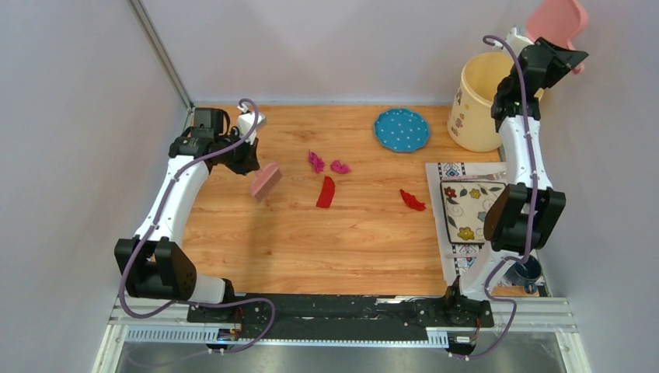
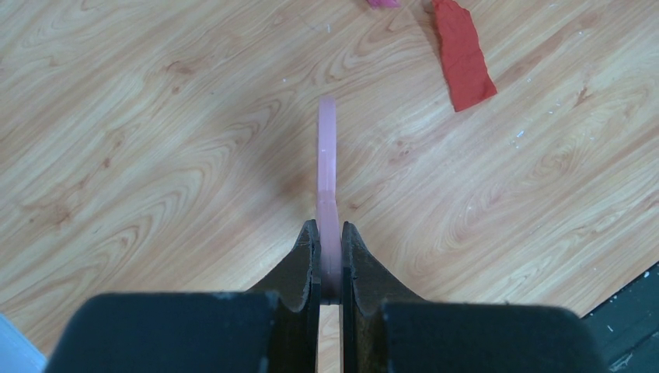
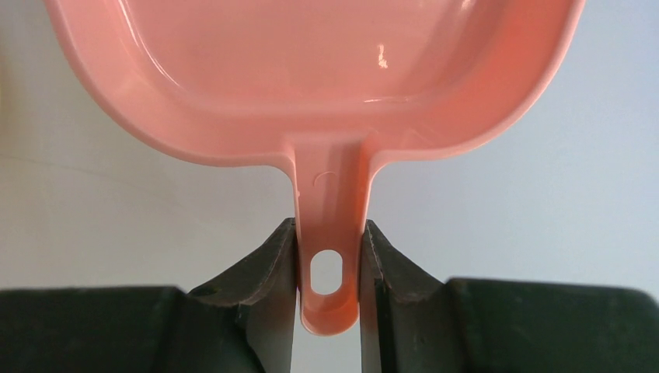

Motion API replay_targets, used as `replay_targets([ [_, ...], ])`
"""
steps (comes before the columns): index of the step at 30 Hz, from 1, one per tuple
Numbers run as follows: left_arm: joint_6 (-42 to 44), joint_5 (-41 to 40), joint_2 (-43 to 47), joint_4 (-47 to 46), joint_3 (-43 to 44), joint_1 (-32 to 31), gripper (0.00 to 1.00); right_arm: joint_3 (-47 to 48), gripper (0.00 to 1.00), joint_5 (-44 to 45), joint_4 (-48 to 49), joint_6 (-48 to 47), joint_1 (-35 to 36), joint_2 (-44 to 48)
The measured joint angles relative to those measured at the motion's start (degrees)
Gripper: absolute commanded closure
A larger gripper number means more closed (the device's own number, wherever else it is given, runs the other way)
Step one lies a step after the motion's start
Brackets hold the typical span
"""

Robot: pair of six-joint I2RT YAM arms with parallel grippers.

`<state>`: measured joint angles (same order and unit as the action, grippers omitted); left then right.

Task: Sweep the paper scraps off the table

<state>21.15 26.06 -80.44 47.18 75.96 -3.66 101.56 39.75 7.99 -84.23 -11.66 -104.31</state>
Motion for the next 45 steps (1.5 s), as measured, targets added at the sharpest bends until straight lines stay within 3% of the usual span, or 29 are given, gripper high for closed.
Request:
replay_targets([
  [4,-0.07,0.28,1.7,-0.02,-0.96,0.0,1.0,0.68,1.0,-0.98,-4.11,5.09,0.04,3.19],
  [11,-0.68,1.11,3.34,-0.35,-1.25,0.0,1.0,5.42,1.0,-14.64,-28.13,27.32,3.15,9.73],
  [17,-2.58,2.25,3.34,-2.27,-1.25,0.0,1.0,1.18,1.0,-31.78,-37.29,48.48,16.68,23.82],
  [21,-4.33,3.89,3.34,-3.76,-1.25,0.0,1.0,-2.45,1.0,-38.25,-41.09,58.03,27.78,29.16],
  [27,-5.7,3.91,2.75,-6.36,-1.6,-0.81,1.0,-3.54,1.0,-40.85,-55.43,67.63,42.36,22.01],
  [32,-5.18,-0.15,-1.66,-9.86,-1.29,-3.58,1.0,-10.75,1.0,-40.24,-67.98,73.59,50.66,13.03],
  [36,-4.42,-3.34,-9.46,-12.33,3.5,-6.25,1.0,-18.1,1.0,-42.91,-72.54,77.26,54.14,10.16],
  [45,2.25,-12.11,-25.42,-18.45,16.59,-12.37,1.0,-23.58,1.0,-44.85,-73.99,81.42,54.21,5.9],
])
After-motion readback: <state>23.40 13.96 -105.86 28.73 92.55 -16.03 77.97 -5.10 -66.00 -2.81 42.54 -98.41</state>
